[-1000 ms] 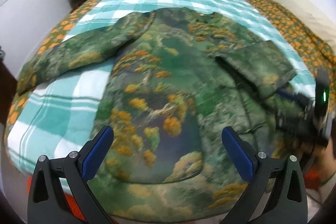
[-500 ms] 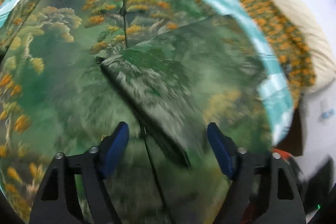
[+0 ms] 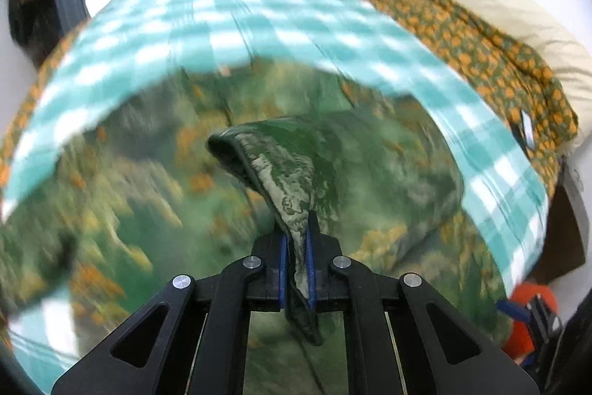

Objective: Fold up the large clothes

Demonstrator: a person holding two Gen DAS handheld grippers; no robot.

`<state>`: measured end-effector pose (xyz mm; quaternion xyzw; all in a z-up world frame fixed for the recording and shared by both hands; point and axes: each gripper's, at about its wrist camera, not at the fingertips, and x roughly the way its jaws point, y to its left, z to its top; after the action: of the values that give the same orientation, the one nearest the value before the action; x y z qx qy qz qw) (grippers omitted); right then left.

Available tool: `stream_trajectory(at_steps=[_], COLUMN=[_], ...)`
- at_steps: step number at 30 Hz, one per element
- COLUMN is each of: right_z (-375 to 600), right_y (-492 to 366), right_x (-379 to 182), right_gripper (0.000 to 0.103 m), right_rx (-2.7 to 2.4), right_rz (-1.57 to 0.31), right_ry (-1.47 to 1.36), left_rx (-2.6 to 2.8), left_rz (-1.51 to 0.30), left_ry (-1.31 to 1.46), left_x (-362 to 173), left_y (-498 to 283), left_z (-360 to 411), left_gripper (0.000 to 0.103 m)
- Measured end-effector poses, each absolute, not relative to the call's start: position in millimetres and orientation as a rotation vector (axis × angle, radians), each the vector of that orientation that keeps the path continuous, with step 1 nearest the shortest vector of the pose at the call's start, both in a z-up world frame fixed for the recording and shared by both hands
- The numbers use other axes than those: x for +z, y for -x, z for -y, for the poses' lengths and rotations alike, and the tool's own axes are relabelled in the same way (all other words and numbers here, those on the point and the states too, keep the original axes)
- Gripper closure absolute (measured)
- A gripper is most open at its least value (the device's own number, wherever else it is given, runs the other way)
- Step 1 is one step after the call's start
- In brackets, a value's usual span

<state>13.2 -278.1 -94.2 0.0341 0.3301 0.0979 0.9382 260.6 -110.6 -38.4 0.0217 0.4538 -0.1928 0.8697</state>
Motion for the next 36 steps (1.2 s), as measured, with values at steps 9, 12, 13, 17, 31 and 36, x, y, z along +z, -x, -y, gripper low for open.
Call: stream_trajectory(at_steps=[9,12,13,17,31,36], right_z=[346.5,374.3,379.5,376.1,337.9,340.4], right_y=[-59.2,-105.7,-126.7,-197.9,-313.9,-320.2], right_x=[-80.1,-66.1,-60.9,-62.8,-154.2,-86.6], right_gripper=[0.026,0.026,0.026,0.027,0.026,0.027], right_rx=[0.066,0.048,0.053,0.096,0.088,0.054], right_rz=[-0.691,-0.705,-0.695,-0.711,-1.093,-0.864], right_ry=[-0.229,-0.265,-0.266,-0.216,0.024,-0.034], left_rx=[-0.321,-0.32,-0.321,-0.319,-0.332,-0.324], left_rz=[-1.054,-1.049,-1.049,-1.053,-1.011,-0.994], left_ry=[0.005,0.048,0.062,0.078,0.102,0.092], left_x=[-121.0,-134.9,-137.3,-143.2,-166.5,-169.0], left_y=[-308.7,-307.4,-308.5,-312.1,-307.3,-304.3], left_z=[69.7,60.3,57.8,53.6,49.5,50.4], left_gripper=[0.094,0.092,0.092,0.089,0.083,0.083])
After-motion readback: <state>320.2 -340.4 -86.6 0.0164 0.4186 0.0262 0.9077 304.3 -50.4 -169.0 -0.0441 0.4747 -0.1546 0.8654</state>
